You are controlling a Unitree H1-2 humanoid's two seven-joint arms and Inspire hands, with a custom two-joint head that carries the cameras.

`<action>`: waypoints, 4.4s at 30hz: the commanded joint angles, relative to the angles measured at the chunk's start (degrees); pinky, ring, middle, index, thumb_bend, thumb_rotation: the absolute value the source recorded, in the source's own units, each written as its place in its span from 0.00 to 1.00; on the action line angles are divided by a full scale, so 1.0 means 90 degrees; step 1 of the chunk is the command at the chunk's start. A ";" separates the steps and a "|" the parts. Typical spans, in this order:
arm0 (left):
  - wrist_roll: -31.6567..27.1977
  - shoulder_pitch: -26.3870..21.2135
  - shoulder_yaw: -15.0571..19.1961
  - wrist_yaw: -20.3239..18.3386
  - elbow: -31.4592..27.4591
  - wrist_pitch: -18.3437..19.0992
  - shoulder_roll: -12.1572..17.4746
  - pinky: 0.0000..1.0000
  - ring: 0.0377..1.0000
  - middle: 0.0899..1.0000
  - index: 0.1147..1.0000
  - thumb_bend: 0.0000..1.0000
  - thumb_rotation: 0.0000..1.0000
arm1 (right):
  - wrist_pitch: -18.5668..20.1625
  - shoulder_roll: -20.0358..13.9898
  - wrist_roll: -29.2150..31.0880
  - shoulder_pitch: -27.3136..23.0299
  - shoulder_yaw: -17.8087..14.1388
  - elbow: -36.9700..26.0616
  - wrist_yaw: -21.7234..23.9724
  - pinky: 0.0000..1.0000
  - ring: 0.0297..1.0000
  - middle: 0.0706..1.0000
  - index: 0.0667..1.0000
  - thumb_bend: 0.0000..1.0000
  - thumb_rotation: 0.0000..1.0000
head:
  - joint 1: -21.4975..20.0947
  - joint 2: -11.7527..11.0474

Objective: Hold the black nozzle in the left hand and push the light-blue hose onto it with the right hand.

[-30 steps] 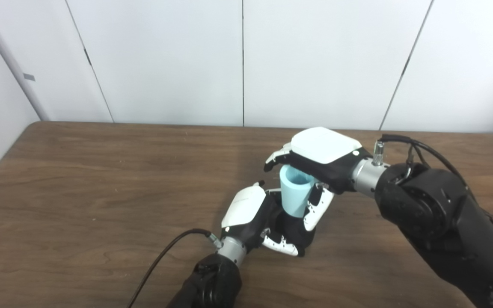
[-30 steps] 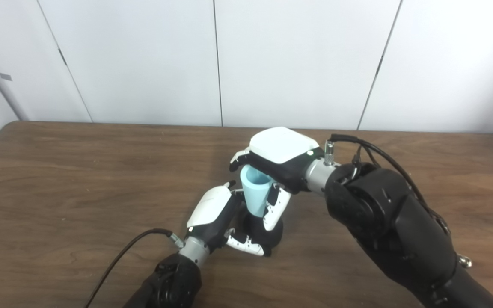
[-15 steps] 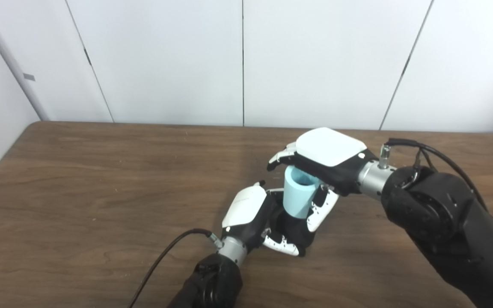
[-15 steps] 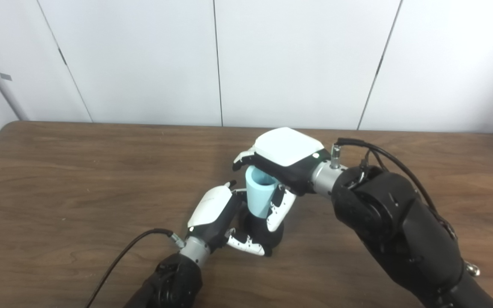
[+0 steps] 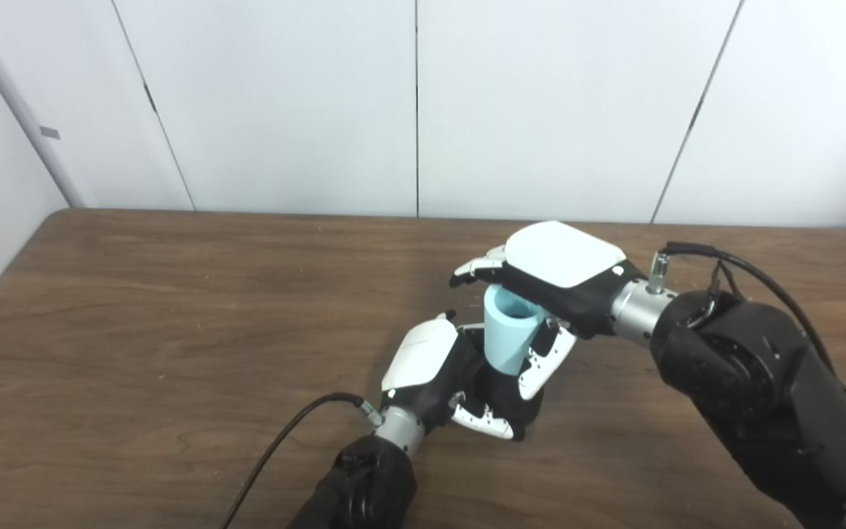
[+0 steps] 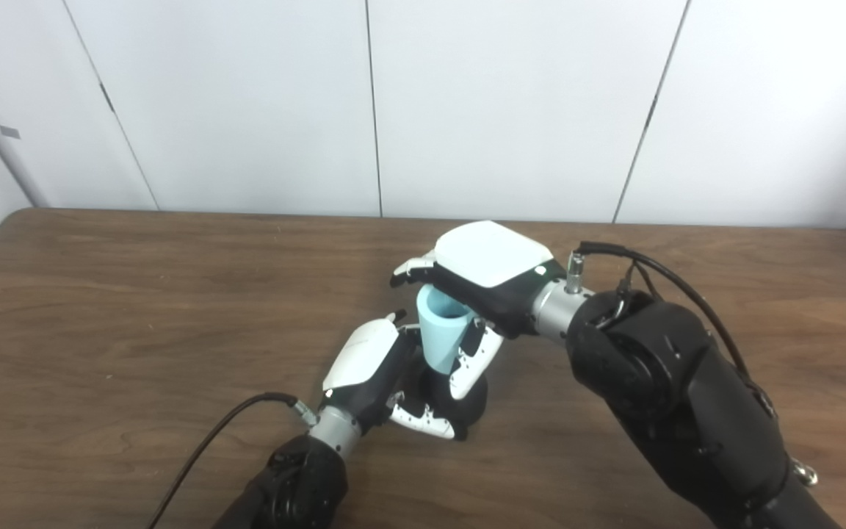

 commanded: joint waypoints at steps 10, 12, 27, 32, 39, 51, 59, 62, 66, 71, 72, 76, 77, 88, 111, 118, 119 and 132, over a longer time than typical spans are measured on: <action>-0.0318 0.0455 -0.0310 -0.0897 0.0553 0.0264 0.0023 1.00 0.65 0.43 0.42 0.52 0.00 | -0.1294 0.0008 0.0158 -0.0101 -0.0833 -0.0390 -0.1290 0.82 0.88 0.86 0.83 0.71 0.62 | 0.0010 0.0033; -0.0323 0.0471 -0.0311 -0.0903 0.0533 0.0257 0.0042 1.00 0.65 0.43 0.42 0.52 0.00 | -0.1339 -0.0027 0.0127 -0.0110 -0.0963 -0.0400 -0.1331 0.82 0.88 0.86 0.84 0.70 0.65 | 0.0021 0.0044; -0.0320 0.0441 -0.0295 -0.0947 0.0519 0.0264 0.0125 1.00 0.65 0.43 0.42 0.52 0.00 | -0.1305 -0.0275 0.0224 0.0426 -0.1390 -0.0959 -0.0917 0.84 0.93 0.90 0.89 0.67 0.72 | 0.0083 0.0081; -0.0359 0.0395 -0.0213 -0.0918 0.0539 0.0278 0.0189 1.00 0.65 0.43 0.42 0.52 0.00 | -0.1414 -0.0572 0.0412 0.0760 -0.1367 -0.1244 -0.0643 0.90 0.97 0.94 0.91 0.65 0.83 | 0.0081 0.0067; -0.0311 0.0453 -0.0232 -0.0852 0.0522 0.0341 0.0181 1.00 0.65 0.43 0.42 0.52 0.00 | -0.1316 -0.0722 0.0623 0.0897 -0.1361 -0.1595 -0.0324 0.97 1.00 1.00 0.95 0.61 0.91 | 0.0061 0.0085; -0.0261 0.0421 -0.0271 -0.0849 0.0580 0.0359 0.0154 1.00 0.65 0.44 0.42 0.52 0.00 | -0.1541 -0.0686 0.0658 0.1257 -0.1406 -0.1602 -0.0473 1.00 1.00 1.00 1.00 0.61 0.91 | 0.0047 0.0100; -0.0270 0.0394 -0.0317 -0.0892 0.0612 0.0319 0.0173 1.00 0.65 0.44 0.42 0.52 0.00 | -0.1557 -0.0592 0.0610 0.1202 -0.1437 -0.1566 -0.0435 1.00 1.00 1.00 1.00 0.62 0.91 | 0.0026 0.0094; -0.0277 0.0375 -0.0320 -0.0921 0.0597 0.0310 0.0203 1.00 0.65 0.44 0.42 0.52 0.00 | -0.1601 -0.0558 0.0547 0.1223 -0.1409 -0.1497 -0.0472 1.00 1.00 1.00 1.00 0.61 0.91 | 0.0025 0.0095; -0.0280 0.0373 -0.0332 -0.0937 0.0599 0.0296 0.0230 1.00 0.65 0.44 0.42 0.52 0.00 | -0.1661 -0.0510 0.0456 0.1235 -0.1377 -0.1425 -0.0482 1.00 1.00 1.00 1.00 0.61 0.90 | 0.0019 0.0076; -0.0299 0.0374 -0.0339 -0.0961 0.0590 0.0317 0.0258 1.00 0.66 0.44 0.42 0.52 0.00 | -0.1655 -0.0470 0.0415 0.1135 -0.1370 -0.1376 -0.0409 1.00 1.00 1.00 1.00 0.62 0.91 | 0.0024 0.0081; -0.0301 0.0378 -0.0337 -0.0965 0.0575 0.0327 0.0257 1.00 0.66 0.44 0.42 0.52 0.00 | -0.1659 -0.0460 0.0405 0.1124 -0.1367 -0.1366 -0.0403 1.00 1.00 1.00 1.00 0.62 0.91 | 0.0023 0.0082; -0.0312 0.0384 -0.0330 -0.0969 0.0542 0.0345 0.0252 1.00 0.65 0.44 0.42 0.52 0.00 | -0.1678 -0.0445 0.0368 0.1154 -0.1350 -0.1328 -0.0407 1.00 1.00 1.00 1.00 0.61 0.91 | 0.0026 0.0067; -0.0312 0.0385 -0.0329 -0.0970 0.0535 0.0348 0.0251 1.00 0.65 0.44 0.42 0.52 0.00 | -0.1684 -0.0446 0.0365 0.1168 -0.1349 -0.1320 -0.0412 1.00 1.00 1.00 1.00 0.61 0.92 | 0.0026 0.0067; -0.0284 0.0362 -0.0343 -0.0940 0.0567 0.0304 0.0262 1.00 0.65 0.44 0.42 0.52 0.00 | -0.1715 -0.0550 0.0557 0.1426 -0.1392 -0.1159 -0.0397 1.00 1.00 1.00 1.00 0.63 0.98 | 0.0015 0.0045; -0.0359 0.0436 -0.0312 -0.0974 0.0429 0.0359 0.0282 1.00 0.65 0.45 0.42 0.52 0.00 | -0.1908 -0.0689 0.0578 0.1740 -0.1401 -0.0651 -0.0667 1.00 1.00 1.00 1.00 0.63 0.98 | -0.0007 0.0099; -0.0378 0.0442 -0.0294 -0.0995 0.0403 0.0345 0.0312 1.00 0.65 0.45 0.42 0.52 0.00 | -0.1763 -0.0763 0.0512 0.1876 -0.1449 -0.0558 -0.0759 1.00 1.00 1.00 1.00 0.64 0.97 | -0.0037 0.0120; -0.0379 0.0440 -0.0295 -0.0995 0.0406 0.0350 0.0306 1.00 0.65 0.45 0.42 0.52 0.00 | -0.1752 -0.0770 0.0511 0.1914 -0.1456 -0.0548 -0.0782 1.00 1.00 1.00 1.00 0.64 0.97 | -0.0037 0.0120; -0.0397 0.0368 -0.0309 -0.0975 0.0474 0.0318 0.0327 1.00 0.65 0.45 0.42 0.52 0.00 | -0.1572 -0.0724 0.0704 0.2258 -0.1458 -0.0680 -0.0944 1.00 1.00 1.00 1.00 0.63 0.97 | -0.0034 0.0160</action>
